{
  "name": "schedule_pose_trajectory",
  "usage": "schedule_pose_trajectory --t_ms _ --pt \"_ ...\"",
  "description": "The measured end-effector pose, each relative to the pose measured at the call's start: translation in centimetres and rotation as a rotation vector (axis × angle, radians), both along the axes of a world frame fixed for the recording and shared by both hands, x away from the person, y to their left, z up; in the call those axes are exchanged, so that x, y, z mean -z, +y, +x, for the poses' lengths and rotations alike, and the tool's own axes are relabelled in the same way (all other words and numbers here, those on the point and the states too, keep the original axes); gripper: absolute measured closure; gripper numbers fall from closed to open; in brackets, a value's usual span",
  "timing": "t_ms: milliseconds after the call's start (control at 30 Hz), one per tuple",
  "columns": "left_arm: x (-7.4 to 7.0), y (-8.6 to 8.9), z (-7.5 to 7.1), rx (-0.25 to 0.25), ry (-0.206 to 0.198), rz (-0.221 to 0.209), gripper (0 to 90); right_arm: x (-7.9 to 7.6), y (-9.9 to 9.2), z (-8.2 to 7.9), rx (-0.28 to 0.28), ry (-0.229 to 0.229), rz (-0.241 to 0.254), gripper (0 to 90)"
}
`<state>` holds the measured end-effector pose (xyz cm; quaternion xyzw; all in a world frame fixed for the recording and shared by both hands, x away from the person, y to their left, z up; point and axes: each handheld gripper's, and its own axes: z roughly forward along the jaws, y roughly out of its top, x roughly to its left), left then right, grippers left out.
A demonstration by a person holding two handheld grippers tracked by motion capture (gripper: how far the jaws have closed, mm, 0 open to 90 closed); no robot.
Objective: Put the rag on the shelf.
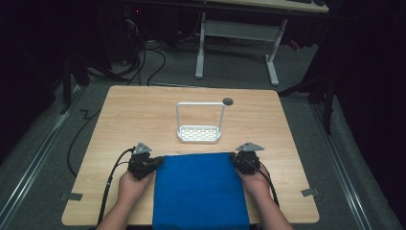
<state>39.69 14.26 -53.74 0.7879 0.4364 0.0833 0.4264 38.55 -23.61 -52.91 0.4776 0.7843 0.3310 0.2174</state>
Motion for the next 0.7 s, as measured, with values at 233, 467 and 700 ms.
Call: schedule_pose_trajectory --t_ms 233,467,700 --pt "0.1 0.3 0.0 -0.007 0.018 -0.024 87.0 -0.5 -0.3 -0.4 -0.025 -0.037 0.042 88.2" --pt "-0.2 0.6 -0.3 -0.016 -0.026 -0.046 87.7 -1.1 0.0 -1.7 -0.029 -0.096 0.071 88.2" --pt "-1.1 0.5 -1.1 -0.027 -0.085 -0.051 88.1 -1.8 0.2 -2.4 -0.023 -0.143 0.098 88.3"
